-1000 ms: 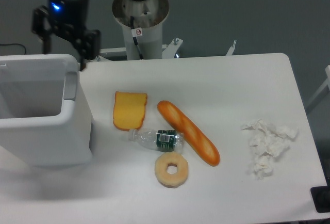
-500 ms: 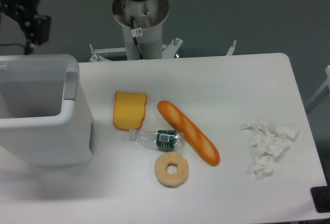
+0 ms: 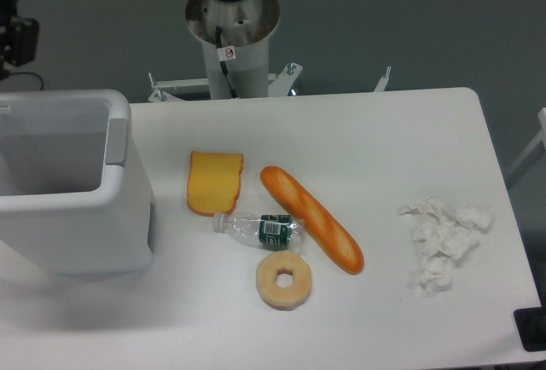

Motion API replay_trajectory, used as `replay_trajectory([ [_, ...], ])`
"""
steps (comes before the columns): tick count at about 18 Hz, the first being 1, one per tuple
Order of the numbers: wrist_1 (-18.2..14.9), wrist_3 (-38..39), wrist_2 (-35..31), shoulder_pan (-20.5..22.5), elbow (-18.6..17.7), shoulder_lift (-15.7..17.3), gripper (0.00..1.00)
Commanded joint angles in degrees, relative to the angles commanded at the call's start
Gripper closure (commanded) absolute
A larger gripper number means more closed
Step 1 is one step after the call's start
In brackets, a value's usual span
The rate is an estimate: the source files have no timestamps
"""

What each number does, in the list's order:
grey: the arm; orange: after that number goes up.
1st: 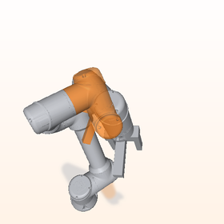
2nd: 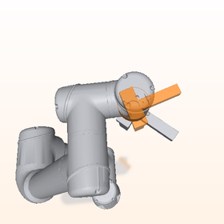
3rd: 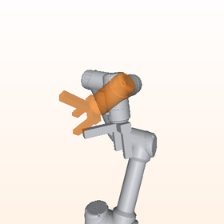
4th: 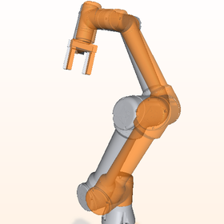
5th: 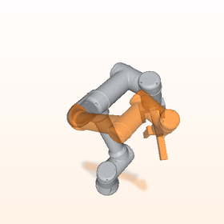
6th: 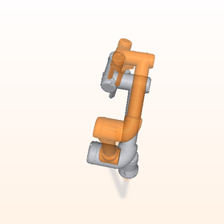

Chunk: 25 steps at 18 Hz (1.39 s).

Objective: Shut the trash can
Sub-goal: 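Reach behind the raised trash can lid with the gripper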

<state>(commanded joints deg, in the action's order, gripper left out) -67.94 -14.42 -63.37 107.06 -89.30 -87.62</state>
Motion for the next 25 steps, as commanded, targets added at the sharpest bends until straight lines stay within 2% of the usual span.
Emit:
replay_trajectory([
  [5,0.0,1.4,-0.2,-0.2,1.2,-1.4,0.0],
  [14,0.1,3.0,-4.5,0.0,1.5,-1.4,0.0],
  [25,0.2,3.6,-6.6,0.4,1.6,-1.1,0.0],
])
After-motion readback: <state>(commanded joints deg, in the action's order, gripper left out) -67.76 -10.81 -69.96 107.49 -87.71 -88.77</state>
